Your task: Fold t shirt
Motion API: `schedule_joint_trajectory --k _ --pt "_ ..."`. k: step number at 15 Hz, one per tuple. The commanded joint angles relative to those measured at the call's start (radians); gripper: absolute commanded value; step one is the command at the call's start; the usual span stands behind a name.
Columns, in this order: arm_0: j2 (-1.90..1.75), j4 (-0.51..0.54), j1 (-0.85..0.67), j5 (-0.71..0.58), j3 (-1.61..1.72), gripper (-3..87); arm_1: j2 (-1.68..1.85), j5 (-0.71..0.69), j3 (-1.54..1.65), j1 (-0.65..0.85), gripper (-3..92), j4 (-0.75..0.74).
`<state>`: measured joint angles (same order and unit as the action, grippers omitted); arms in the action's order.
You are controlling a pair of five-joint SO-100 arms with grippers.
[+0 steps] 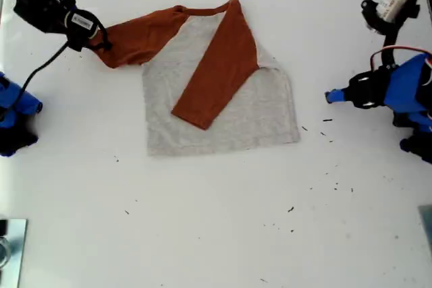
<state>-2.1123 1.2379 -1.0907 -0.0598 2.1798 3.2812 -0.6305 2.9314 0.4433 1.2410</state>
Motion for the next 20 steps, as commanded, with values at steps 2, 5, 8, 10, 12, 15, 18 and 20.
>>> schedule_joint_trajectory --k 2,5,8,10,12,15,18,20 --pt "0.167 0.149 0.341 0.146 -0.568 -0.1 0.012 0.017 -0.011 -0.005 3.5 0.009" --pt "0.669 0.201 0.646 0.129 -1.246 5.5 0.012 0.026 -0.009 -0.008 3.5 0.012" --pt "0.753 0.015 0.782 -0.221 -1.402 33.6 0.015 0.031 -0.005 -0.008 3.5 0.014" --pt "0.663 0.153 0.716 -0.218 -1.319 9.7 0.015 0.029 -0.006 -0.005 3.5 0.014" --pt "0.595 0.310 0.652 -0.238 -1.252 9.9 0.020 0.029 -0.005 -0.002 3.5 0.014" --pt "0.318 0.293 0.598 -0.187 -0.699 4.5 0.021 0.031 -0.003 0.002 3.5 0.015" --pt "-0.164 0.104 0.607 -0.129 -0.150 3.2 0.021 0.031 0.003 0.003 3.5 0.011" --pt "-0.558 -0.002 0.611 -0.092 0.176 -0.2 0.021 0.031 0.003 0.005 3.5 0.011"
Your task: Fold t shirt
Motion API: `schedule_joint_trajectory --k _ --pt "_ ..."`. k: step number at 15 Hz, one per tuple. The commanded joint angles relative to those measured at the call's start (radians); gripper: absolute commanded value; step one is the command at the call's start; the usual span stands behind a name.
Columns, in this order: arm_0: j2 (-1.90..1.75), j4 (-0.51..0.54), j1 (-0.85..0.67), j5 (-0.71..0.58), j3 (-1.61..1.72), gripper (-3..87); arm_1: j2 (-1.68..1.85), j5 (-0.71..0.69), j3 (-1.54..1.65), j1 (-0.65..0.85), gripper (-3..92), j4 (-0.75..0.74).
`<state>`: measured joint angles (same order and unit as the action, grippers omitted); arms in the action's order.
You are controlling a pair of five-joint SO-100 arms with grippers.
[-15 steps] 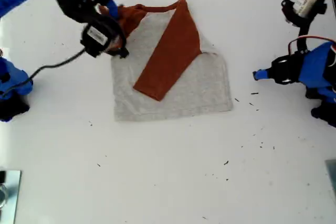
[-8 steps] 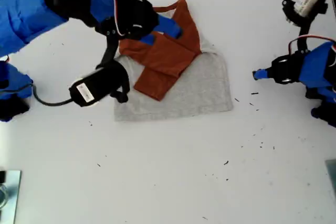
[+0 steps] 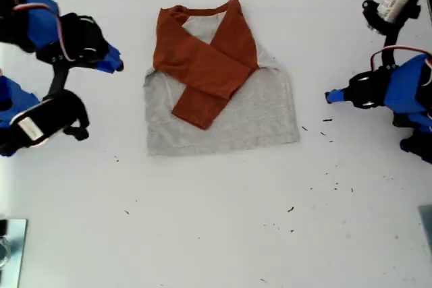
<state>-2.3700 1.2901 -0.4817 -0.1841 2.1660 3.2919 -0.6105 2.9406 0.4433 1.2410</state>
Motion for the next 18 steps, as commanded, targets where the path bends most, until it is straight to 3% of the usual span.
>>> schedule_joint_trajectory --k 1,3,6,7,10,11,15,16,17,18 --pt "-0.377 -0.034 0.005 0.087 0.310 -0.2 0.011 0.009 -0.005 0.006 3.5 0.009" --pt "-0.275 -0.107 0.155 0.212 0.356 -0.2 0.011 0.011 0.000 0.006 3.5 0.008" --pt "-0.190 -0.195 0.210 0.239 0.394 5.8 0.012 0.025 0.002 -0.006 3.5 0.012" --pt "-0.167 -0.204 0.229 0.259 0.385 0.2 0.012 0.029 0.005 -0.011 3.5 0.014" --pt "-0.127 -0.209 0.225 0.267 0.383 -0.2 0.015 0.032 0.005 -0.014 3.5 0.017" --pt "-0.130 -0.189 0.216 0.298 0.374 4.0 0.015 0.032 0.005 -0.012 3.5 0.017" --pt "-0.144 -0.153 0.190 0.256 0.327 7.5 0.014 0.038 -0.023 -0.023 3.5 0.021" --pt "-0.178 -0.147 0.221 0.242 0.281 8.1 -0.012 0.044 -0.080 -0.034 5.9 0.028" --pt "-0.227 -0.158 0.245 0.215 0.256 9.0 -0.137 0.074 -0.193 -0.049 18.9 0.049" --pt "-0.179 -0.072 0.282 0.247 0.164 17.2 -0.347 0.083 -0.364 -0.080 27.3 0.069"
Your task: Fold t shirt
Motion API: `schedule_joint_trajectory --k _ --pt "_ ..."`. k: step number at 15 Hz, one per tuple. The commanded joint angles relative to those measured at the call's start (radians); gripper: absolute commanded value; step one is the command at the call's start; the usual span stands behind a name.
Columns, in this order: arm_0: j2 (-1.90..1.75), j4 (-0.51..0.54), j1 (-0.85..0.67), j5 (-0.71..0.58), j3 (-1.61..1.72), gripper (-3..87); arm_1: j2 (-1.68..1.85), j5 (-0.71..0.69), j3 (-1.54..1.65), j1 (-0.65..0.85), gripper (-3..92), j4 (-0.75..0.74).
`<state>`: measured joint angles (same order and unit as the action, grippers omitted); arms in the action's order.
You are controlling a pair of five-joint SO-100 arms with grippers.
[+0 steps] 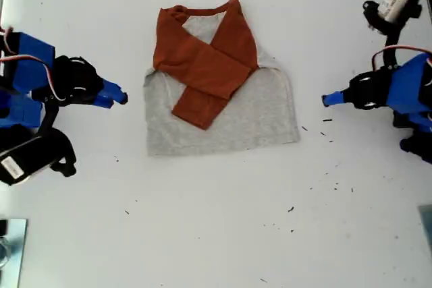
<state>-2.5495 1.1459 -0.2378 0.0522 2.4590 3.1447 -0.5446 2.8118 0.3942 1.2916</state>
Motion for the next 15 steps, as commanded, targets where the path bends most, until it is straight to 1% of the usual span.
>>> schedule_joint_trajectory --k 1,2,3,5,7,8,10,12,13,14,15 --pt "0.166 0.219 0.110 0.074 -0.296 21.9 -0.397 0.015 -0.417 -0.069 30.2 0.029" --pt "0.278 0.261 0.196 0.140 -0.419 27.5 -0.563 0.015 -0.574 -0.095 32.4 0.052" --pt "0.319 0.199 0.268 0.199 -0.446 29.6 -0.692 0.015 -0.687 -0.118 32.9 0.072" --pt "0.342 -0.005 0.333 0.259 -0.314 29.0 -0.861 0.038 -0.788 -0.155 32.6 0.066" --pt "0.402 -0.198 0.334 0.262 -0.179 28.2 -0.976 0.072 -0.792 -0.190 32.0 0.017" --pt "0.456 -0.253 0.334 0.258 -0.170 28.0 -1.029 0.084 -0.787 -0.204 31.4 -0.011" --pt "0.565 -0.314 0.311 0.262 -0.175 28.0 -1.111 0.095 -0.758 -0.215 31.2 -0.084" --pt "0.620 -0.417 0.268 0.250 -0.118 27.4 -1.167 0.095 -0.721 -0.218 29.9 -0.166" --pt "0.663 -0.466 0.249 0.232 -0.097 24.5 -1.197 0.097 -0.706 -0.219 28.8 -0.202" --pt "0.726 -0.488 0.236 0.225 -0.104 21.9 -1.233 0.103 -0.696 -0.219 27.9 -0.227" --pt "0.770 -0.497 0.233 0.227 -0.126 17.7 -1.276 0.106 -0.696 -0.224 25.0 -0.244"
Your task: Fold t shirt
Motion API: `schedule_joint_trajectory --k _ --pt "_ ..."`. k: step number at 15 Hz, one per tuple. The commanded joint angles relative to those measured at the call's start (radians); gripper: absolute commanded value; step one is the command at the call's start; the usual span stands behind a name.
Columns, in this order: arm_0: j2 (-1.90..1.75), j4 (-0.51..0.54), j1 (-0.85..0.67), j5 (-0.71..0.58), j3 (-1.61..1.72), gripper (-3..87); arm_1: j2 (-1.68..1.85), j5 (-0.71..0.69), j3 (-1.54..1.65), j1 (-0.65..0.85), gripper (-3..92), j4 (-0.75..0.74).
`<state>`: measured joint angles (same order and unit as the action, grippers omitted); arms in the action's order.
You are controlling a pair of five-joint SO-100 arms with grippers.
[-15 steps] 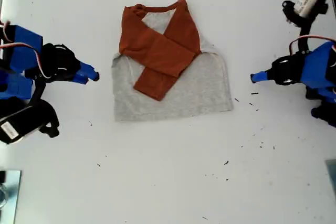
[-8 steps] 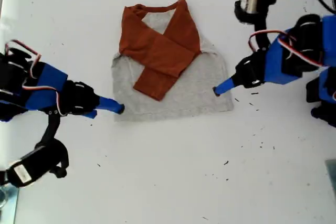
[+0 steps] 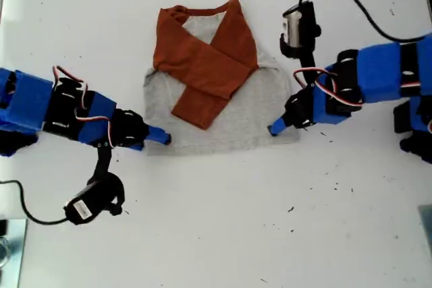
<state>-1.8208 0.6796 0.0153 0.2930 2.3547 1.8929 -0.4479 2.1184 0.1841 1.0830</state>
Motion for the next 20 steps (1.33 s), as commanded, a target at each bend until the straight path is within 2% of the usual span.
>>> schedule_joint_trajectory --k 1,2,3,6,9,12,14,16,17,19,20 --pt "0.054 -0.051 -0.018 0.006 -0.026 12.0 -0.060 0.009 0.003 -0.021 22.9 -0.071" --pt "0.077 -0.054 -0.023 0.011 -0.041 4.8 -0.084 0.020 0.009 -0.029 18.4 -0.106" --pt "0.098 -0.051 -0.029 -0.018 -0.072 -0.1 -0.092 0.035 0.015 -0.040 3.5 -0.138" --pt "0.110 0.002 -0.003 -0.109 -0.206 -0.2 -0.011 0.026 -0.008 -0.069 3.2 -0.146" --pt "0.095 0.156 0.100 -0.144 -0.413 -0.3 0.287 0.029 0.003 -0.149 3.2 -0.049" --pt "0.077 0.164 0.244 -0.097 -0.489 -0.3 0.479 0.083 0.058 -0.284 3.1 -0.031" --pt "0.014 0.167 0.256 -0.091 -0.494 -0.3 0.468 0.031 0.017 -0.262 3.1 -0.049" --pt "-0.138 0.268 0.130 -0.172 -0.466 -0.3 0.471 -0.078 -0.035 -0.109 3.1 -0.066" --pt "-0.252 0.302 0.006 -0.244 -0.420 -0.3 0.469 -0.141 -0.075 0.003 3.1 -0.067" --pt "-0.439 0.354 -0.353 -0.393 -0.314 -0.3 0.396 -0.296 -0.167 0.262 3.2 -0.123" --pt "-0.491 0.345 -0.541 -0.454 -0.242 0.7 0.356 -0.319 -0.179 0.405 11.2 -0.193"
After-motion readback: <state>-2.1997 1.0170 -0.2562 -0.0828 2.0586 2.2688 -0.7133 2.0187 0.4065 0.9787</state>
